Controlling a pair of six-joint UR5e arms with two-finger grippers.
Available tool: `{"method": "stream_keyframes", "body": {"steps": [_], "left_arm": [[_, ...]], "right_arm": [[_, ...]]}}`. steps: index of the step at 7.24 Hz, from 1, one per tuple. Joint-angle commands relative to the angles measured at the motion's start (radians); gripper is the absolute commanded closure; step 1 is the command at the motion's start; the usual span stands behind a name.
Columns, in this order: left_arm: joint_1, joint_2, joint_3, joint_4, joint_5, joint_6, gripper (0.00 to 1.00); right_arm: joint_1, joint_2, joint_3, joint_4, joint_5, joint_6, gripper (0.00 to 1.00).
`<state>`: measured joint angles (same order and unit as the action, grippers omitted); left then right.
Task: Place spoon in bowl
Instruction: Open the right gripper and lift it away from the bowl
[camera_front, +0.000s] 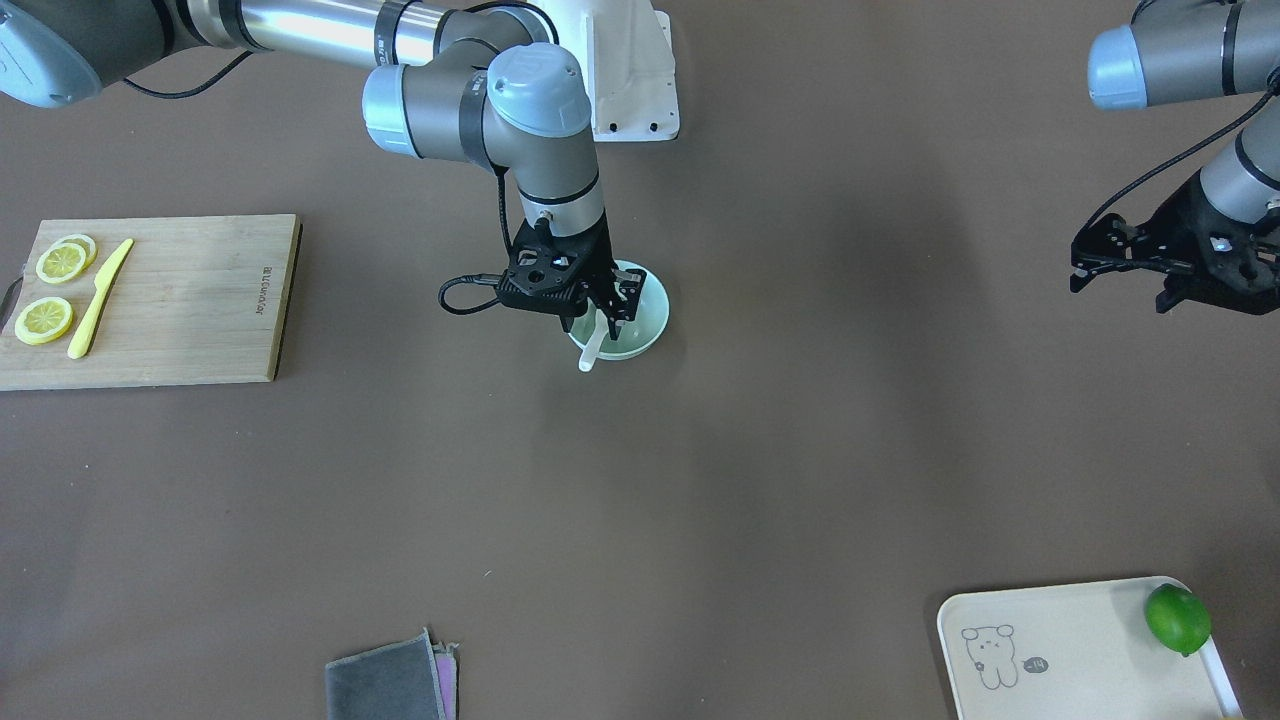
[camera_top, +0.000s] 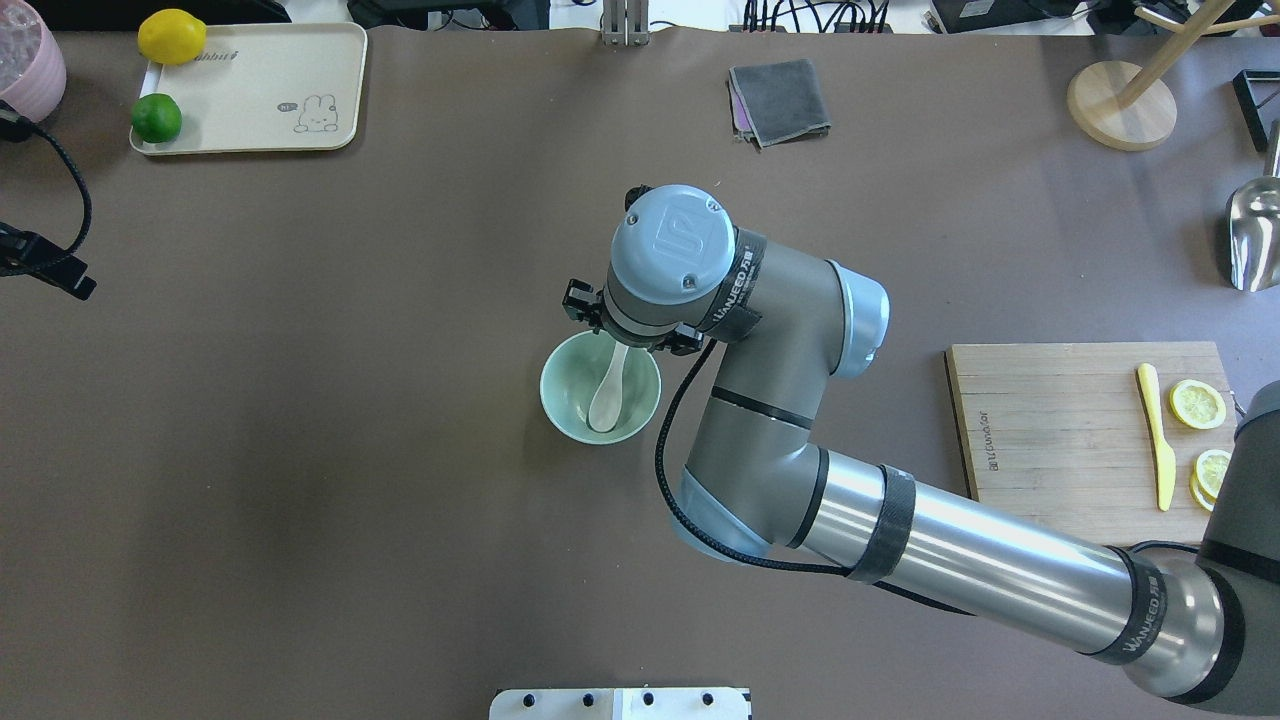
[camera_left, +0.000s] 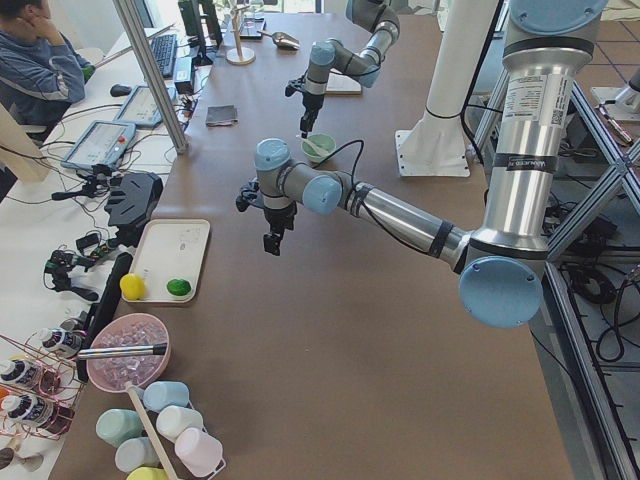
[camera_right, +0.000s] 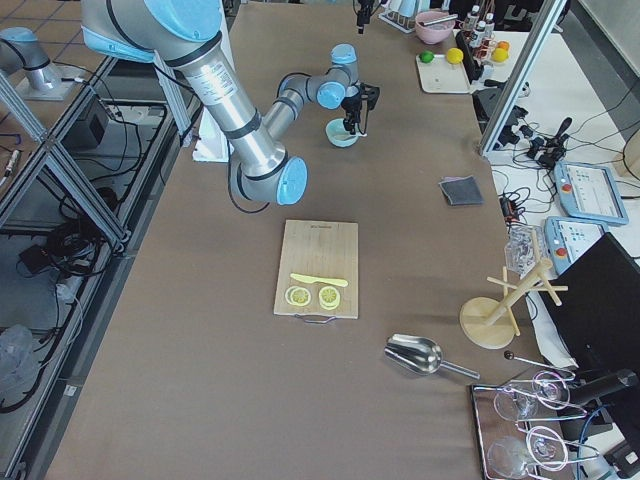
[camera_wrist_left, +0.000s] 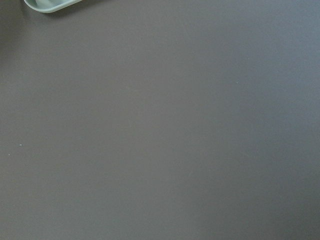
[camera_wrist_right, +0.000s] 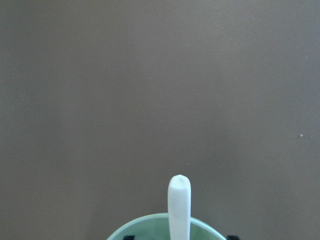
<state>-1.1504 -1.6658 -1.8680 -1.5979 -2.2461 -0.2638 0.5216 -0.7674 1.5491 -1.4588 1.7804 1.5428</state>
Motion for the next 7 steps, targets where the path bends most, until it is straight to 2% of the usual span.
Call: {"method": "stream_keyframes", "body": {"steps": [1,2,3,4,5,6,7], "left_arm": [[-0.049,-0.002,0.001,0.003,-0.001,0.003,0.02],[-0.098,0.001,-0.002,0.019,-0.007,0.049,0.02],[-0.150,0.001,0.010,0.036,-0.042,0.114,0.02],[-0.208,0.003,0.010,0.082,-0.062,0.197,0.02],[-0.282,0.003,0.010,0.158,-0.076,0.304,0.02],[-0.357,0.001,0.012,0.241,-0.078,0.422,0.02],[-0.391,0.004,0.010,0.280,-0.079,0.484,0.02]], "right_arm": [[0.158,-0.136,0.209,-0.133,0.200,-0.159,0.00],[0.237,-0.337,0.403,-0.161,0.253,-0.314,0.00],[0.344,-0.478,0.467,-0.160,0.327,-0.505,0.00],[0.464,-0.583,0.468,-0.158,0.418,-0.680,0.00],[0.580,-0.683,0.462,-0.163,0.459,-0.890,0.00],[0.721,-0.770,0.421,-0.163,0.514,-1.131,0.00],[0.841,-0.802,0.323,-0.161,0.577,-1.331,0.00]]}}
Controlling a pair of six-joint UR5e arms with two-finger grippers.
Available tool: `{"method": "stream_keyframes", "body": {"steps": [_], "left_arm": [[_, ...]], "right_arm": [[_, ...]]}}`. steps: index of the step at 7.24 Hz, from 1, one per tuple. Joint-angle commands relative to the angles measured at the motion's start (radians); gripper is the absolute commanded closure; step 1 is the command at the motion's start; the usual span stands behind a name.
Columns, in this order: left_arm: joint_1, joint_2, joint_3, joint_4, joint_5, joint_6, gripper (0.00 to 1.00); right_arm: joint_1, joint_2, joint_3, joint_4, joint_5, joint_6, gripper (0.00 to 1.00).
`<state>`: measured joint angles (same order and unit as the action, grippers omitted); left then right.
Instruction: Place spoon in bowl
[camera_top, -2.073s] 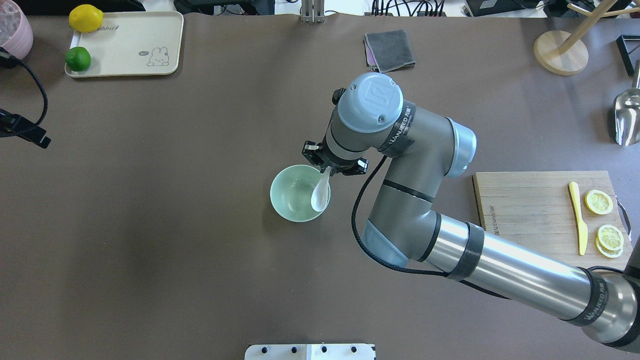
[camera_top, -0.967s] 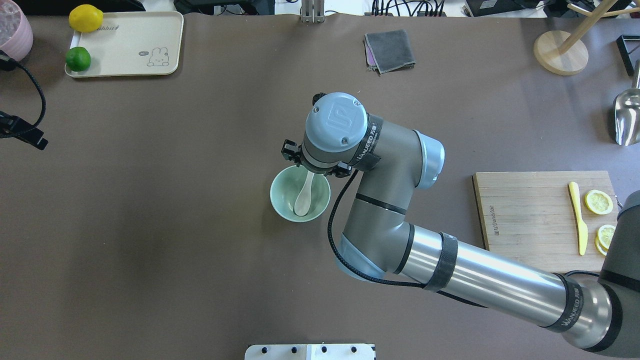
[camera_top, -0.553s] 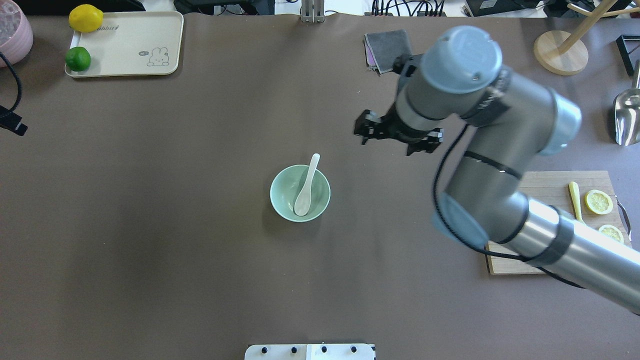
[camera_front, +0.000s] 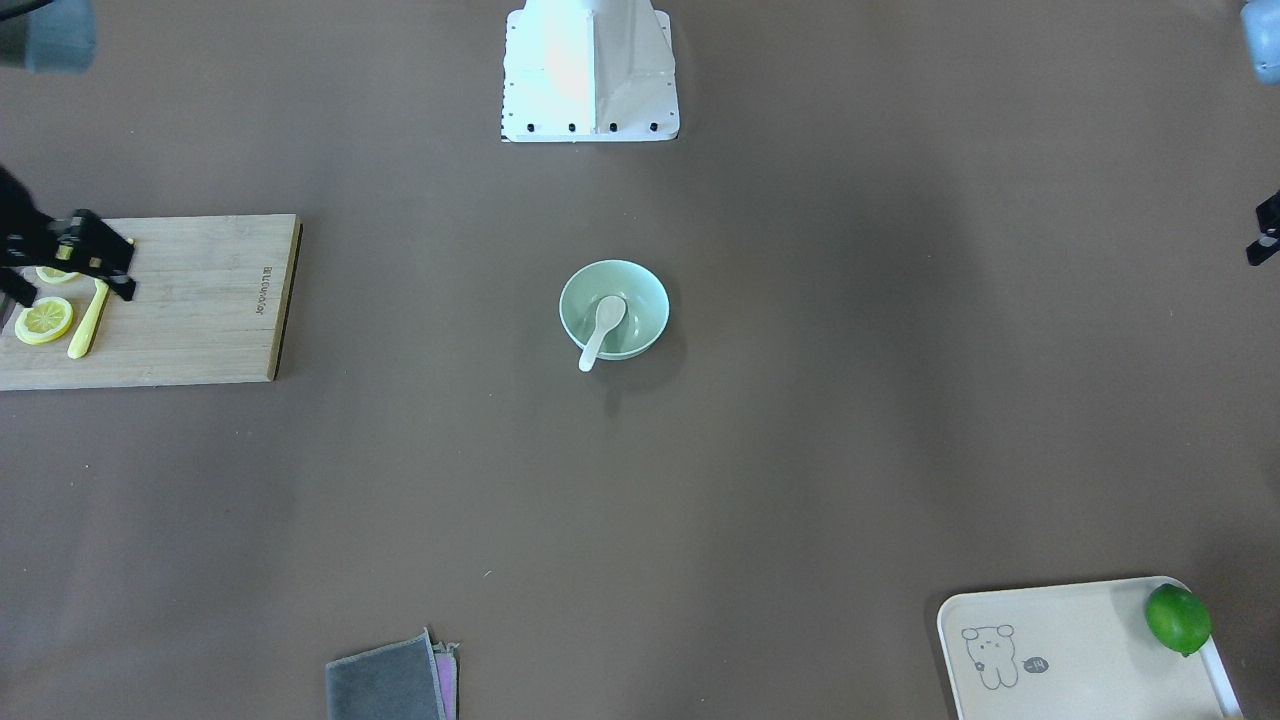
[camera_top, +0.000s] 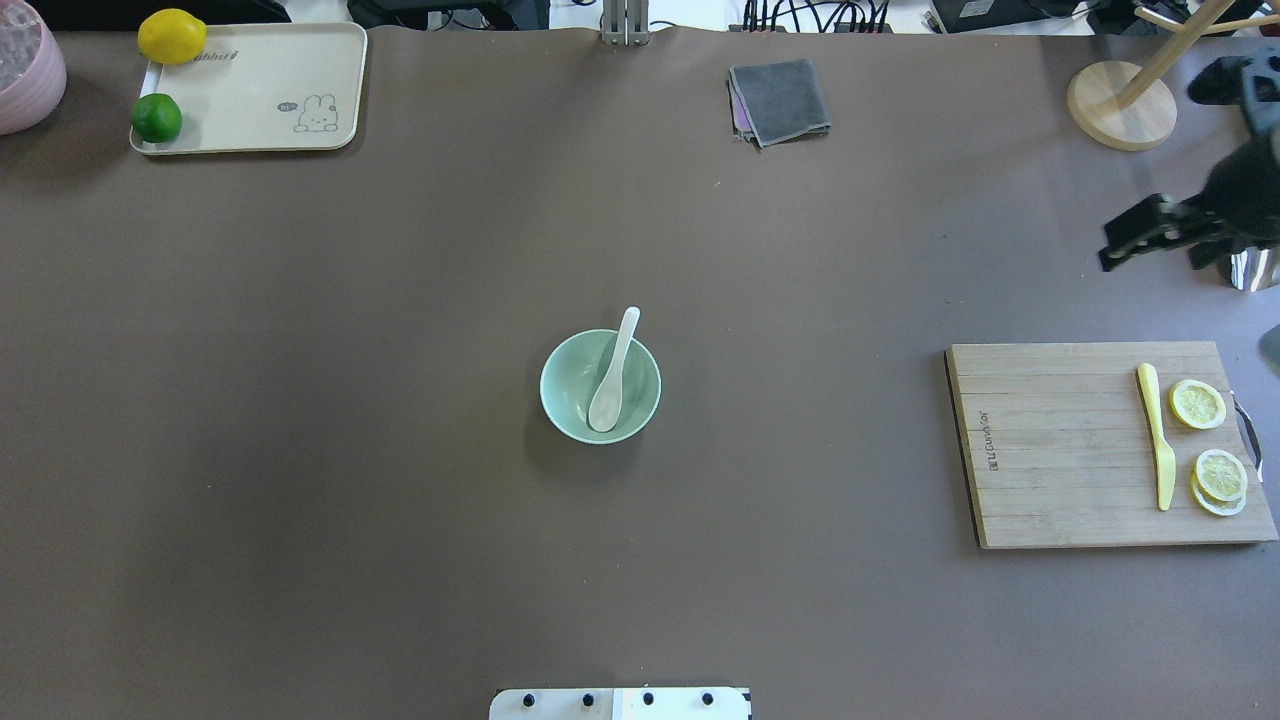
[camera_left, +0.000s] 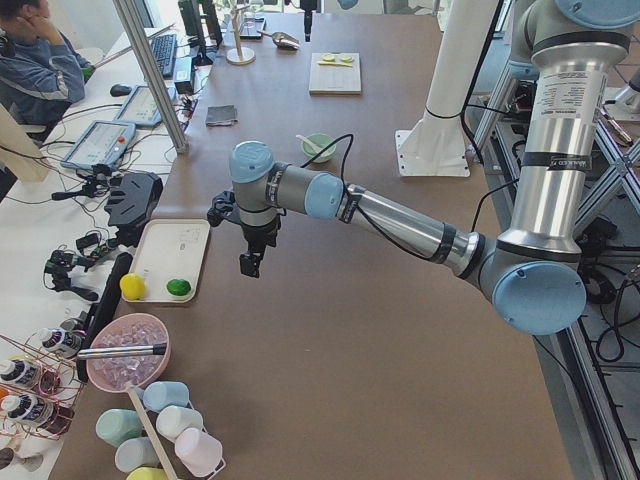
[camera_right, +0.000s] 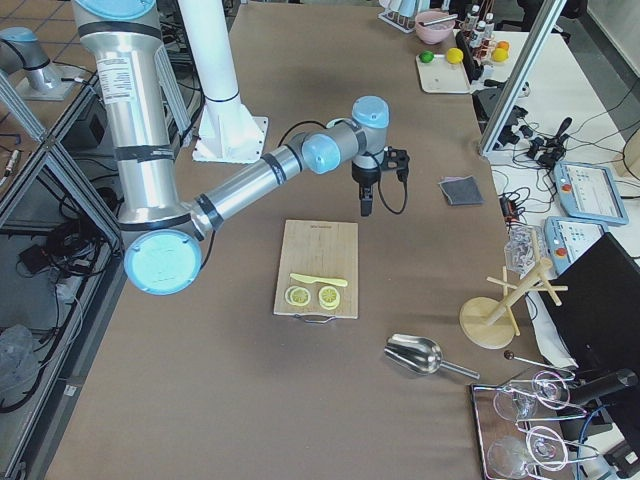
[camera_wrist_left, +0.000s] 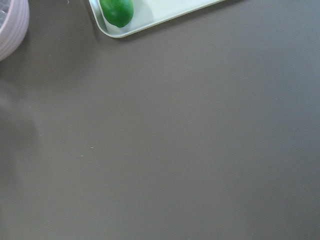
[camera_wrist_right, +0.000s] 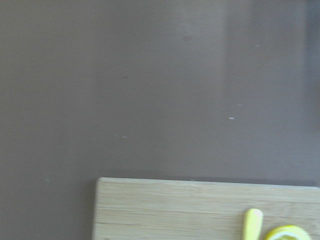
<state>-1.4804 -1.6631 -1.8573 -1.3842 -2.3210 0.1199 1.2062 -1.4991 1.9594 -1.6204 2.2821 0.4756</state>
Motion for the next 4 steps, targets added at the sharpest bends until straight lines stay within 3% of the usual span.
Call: {"method": "stream_keyframes", "body": {"steps": [1,2,4], "left_arm": [[-0.067,0.061,-0.014,0.056,-0.006,0.112,0.02],[-0.066,0.103,-0.005,0.051,-0.021,0.106,0.02],[-0.066,0.175,0.035,0.013,-0.021,0.106,0.02]], "right_arm": [[0.252,-0.070,-0.203,0.001,0.079,-0.448,0.00],[0.319,-0.061,-0.296,0.001,0.077,-0.601,0.00],[0.363,-0.073,-0.315,0.001,0.077,-0.641,0.00]]}}
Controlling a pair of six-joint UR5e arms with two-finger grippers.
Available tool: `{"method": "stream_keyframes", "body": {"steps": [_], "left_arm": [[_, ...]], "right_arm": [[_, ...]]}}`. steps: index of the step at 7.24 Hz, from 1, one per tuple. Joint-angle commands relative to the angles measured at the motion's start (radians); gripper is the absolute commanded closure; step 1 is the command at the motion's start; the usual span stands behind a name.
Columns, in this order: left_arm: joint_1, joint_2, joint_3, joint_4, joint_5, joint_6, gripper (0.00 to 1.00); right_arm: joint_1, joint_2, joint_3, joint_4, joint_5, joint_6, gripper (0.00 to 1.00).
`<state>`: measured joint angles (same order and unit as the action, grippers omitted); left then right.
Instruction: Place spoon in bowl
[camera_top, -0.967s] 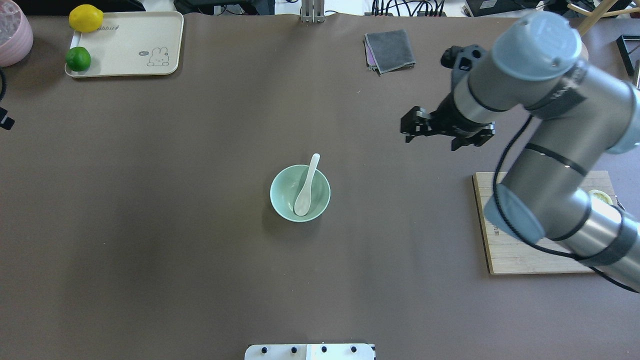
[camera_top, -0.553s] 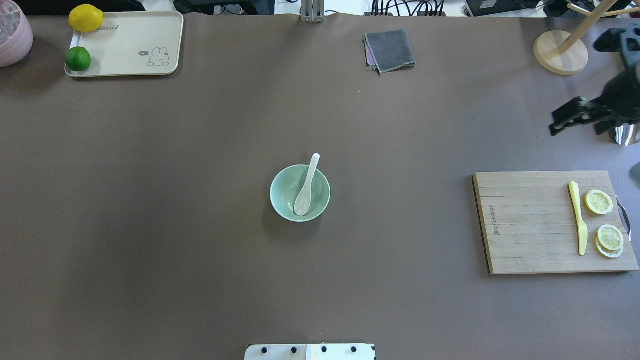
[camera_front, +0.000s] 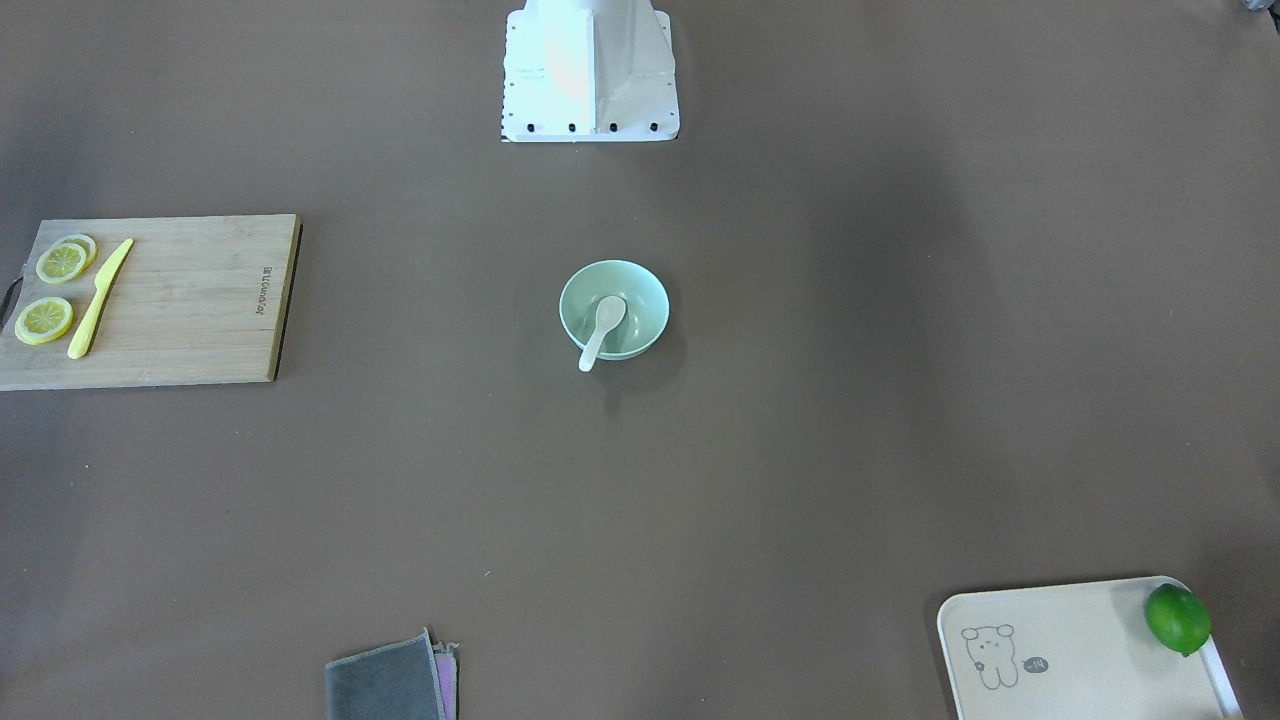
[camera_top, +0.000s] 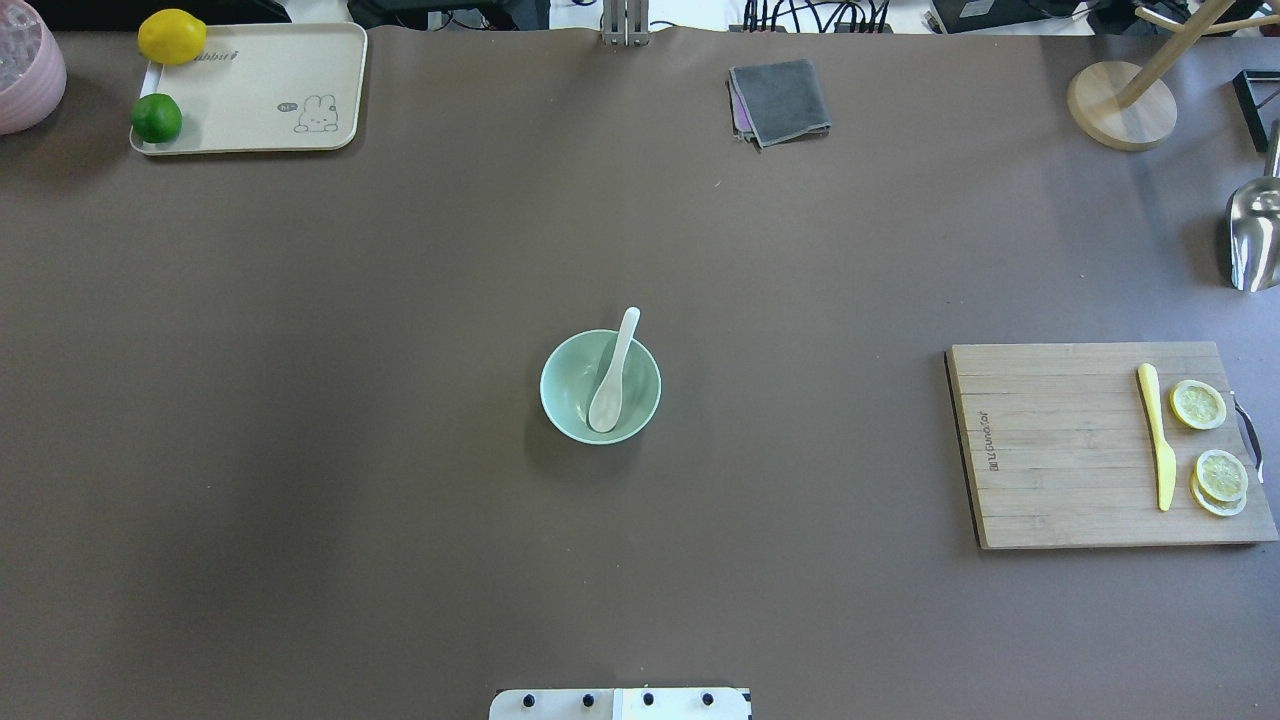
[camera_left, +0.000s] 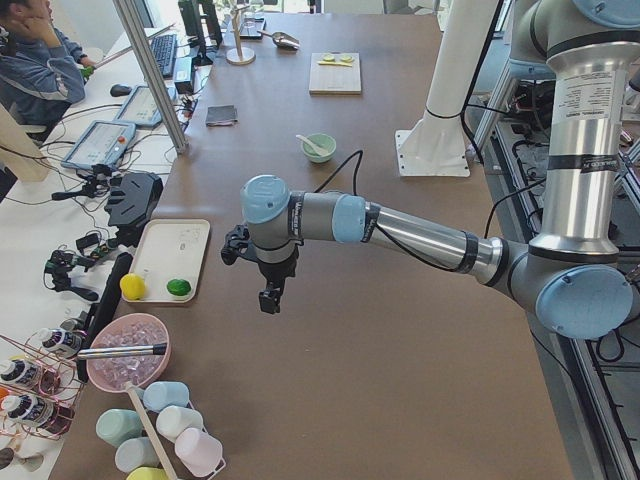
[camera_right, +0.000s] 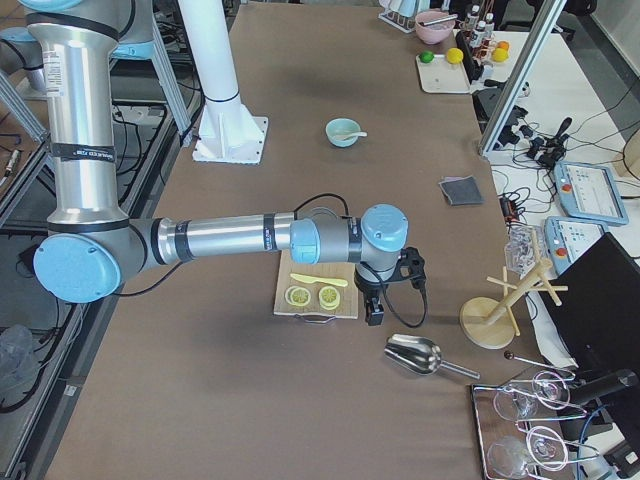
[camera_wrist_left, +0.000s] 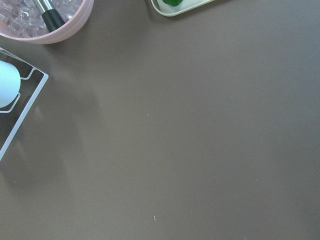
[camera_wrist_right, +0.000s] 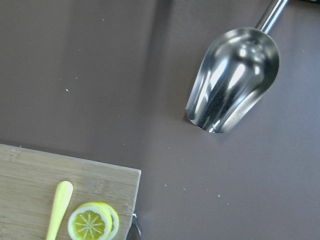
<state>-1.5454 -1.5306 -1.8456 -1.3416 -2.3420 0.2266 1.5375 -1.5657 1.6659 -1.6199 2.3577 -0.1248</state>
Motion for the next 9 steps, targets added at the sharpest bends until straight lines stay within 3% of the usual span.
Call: {"method": "stream_keyframes", "body": {"steps": [1,3,9], "left_arm": [[-0.001,0.053,0.028,-0.037,-0.002,-0.006,0.02],[-0.002,0.059,0.086,-0.033,-0.061,-0.007,0.02],[-0.051,0.052,0.083,-0.040,-0.054,-0.003,0.02]], "right_arm": [[0.041,-0.010,-0.031,0.002,0.000,-0.041,0.00],[0.050,-0.019,-0.038,0.014,0.000,-0.041,0.00],[0.050,-0.054,-0.015,0.015,0.014,-0.026,0.00]]}}
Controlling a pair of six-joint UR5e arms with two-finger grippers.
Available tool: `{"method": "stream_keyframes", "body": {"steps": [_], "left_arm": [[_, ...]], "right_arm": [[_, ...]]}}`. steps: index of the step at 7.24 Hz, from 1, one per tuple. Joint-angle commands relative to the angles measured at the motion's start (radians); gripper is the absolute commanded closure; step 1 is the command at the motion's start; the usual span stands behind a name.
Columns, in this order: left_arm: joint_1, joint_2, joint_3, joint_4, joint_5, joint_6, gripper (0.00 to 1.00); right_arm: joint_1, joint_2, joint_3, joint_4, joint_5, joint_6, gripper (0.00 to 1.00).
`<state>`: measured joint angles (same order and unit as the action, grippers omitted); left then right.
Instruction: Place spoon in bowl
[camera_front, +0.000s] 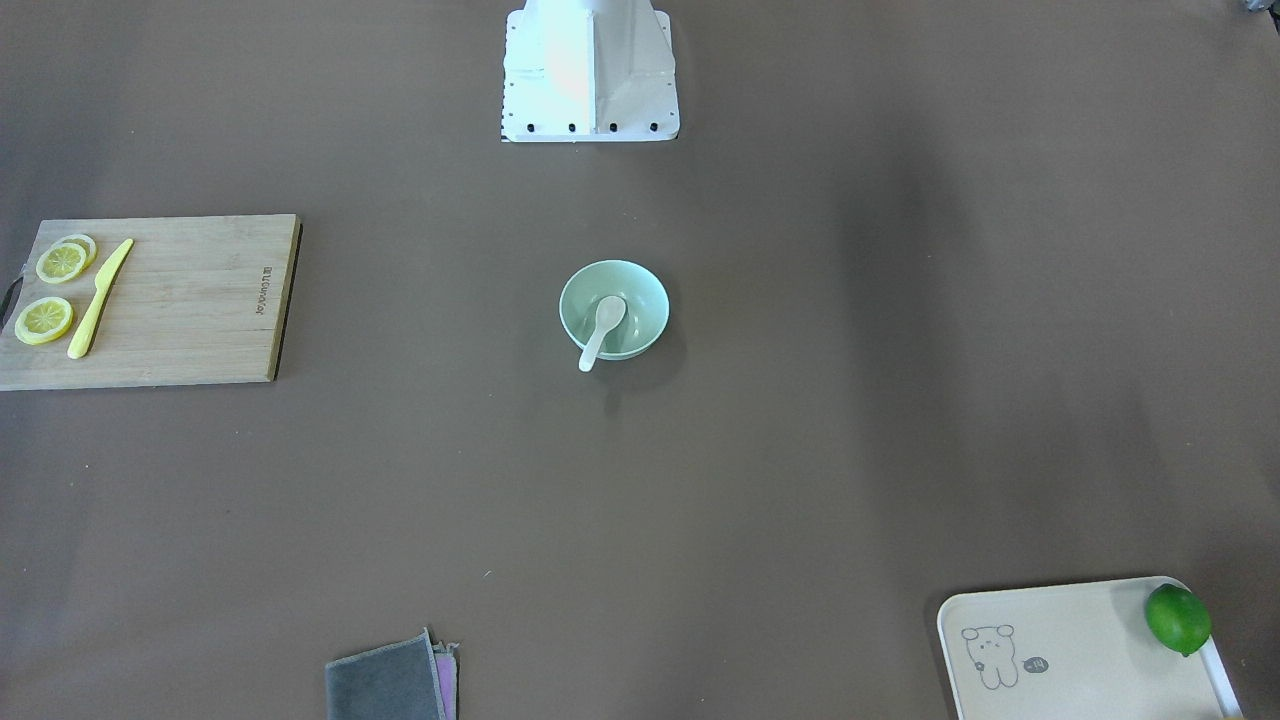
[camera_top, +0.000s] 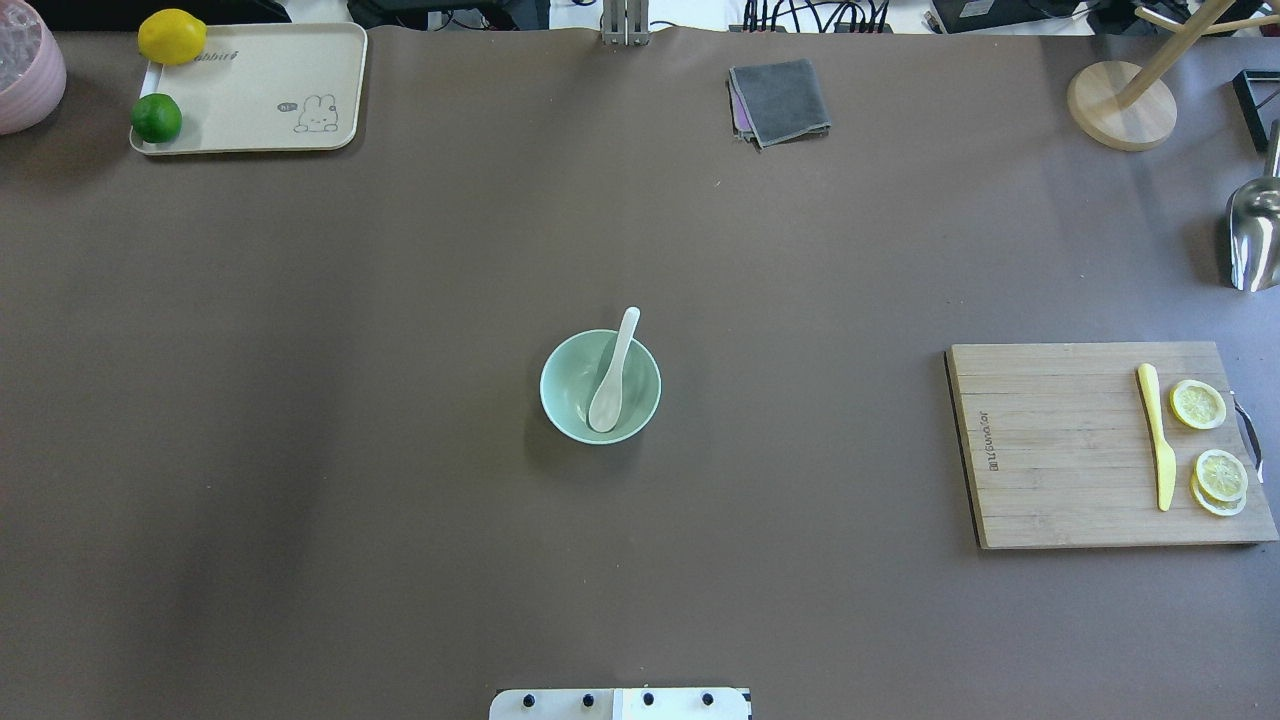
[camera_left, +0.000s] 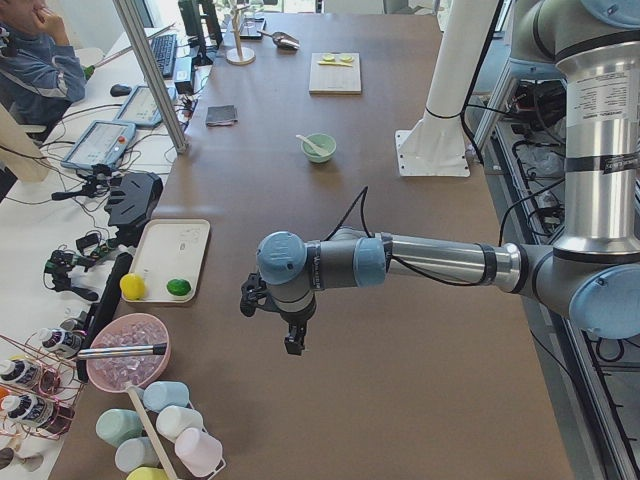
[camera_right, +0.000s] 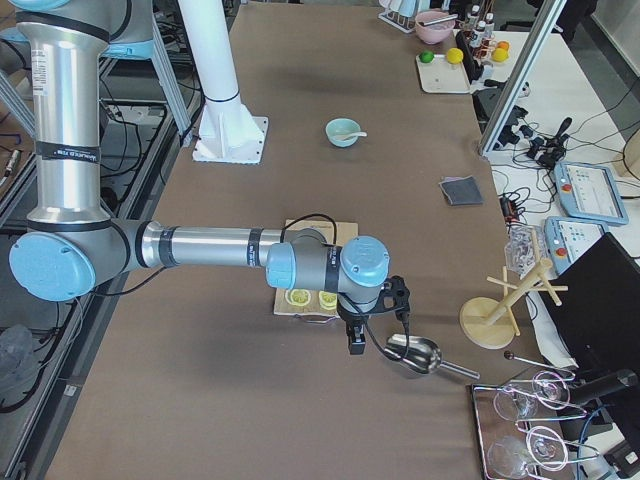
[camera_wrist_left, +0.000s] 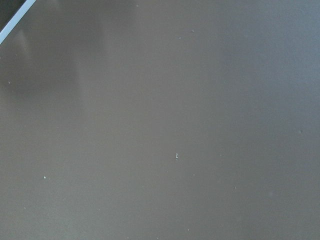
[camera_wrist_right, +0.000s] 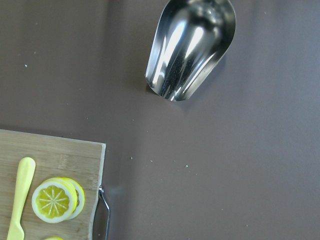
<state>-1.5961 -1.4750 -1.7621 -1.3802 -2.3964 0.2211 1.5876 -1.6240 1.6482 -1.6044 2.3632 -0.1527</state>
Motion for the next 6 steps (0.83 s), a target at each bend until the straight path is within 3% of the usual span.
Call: {"method": "stream_keyframes", "body": {"steps": [1,6], "left_arm": [[-0.001,-0.004,-0.004,-0.002,0.000,0.004,0.02],[-0.008,0.005,-0.040,0.001,0.003,0.006,0.02]], "right_arm": [[0.000,0.010,0.004,0.001,0.022,0.001,0.00],[0.000,0.000,0.002,0.001,0.022,-0.007,0.00]]}}
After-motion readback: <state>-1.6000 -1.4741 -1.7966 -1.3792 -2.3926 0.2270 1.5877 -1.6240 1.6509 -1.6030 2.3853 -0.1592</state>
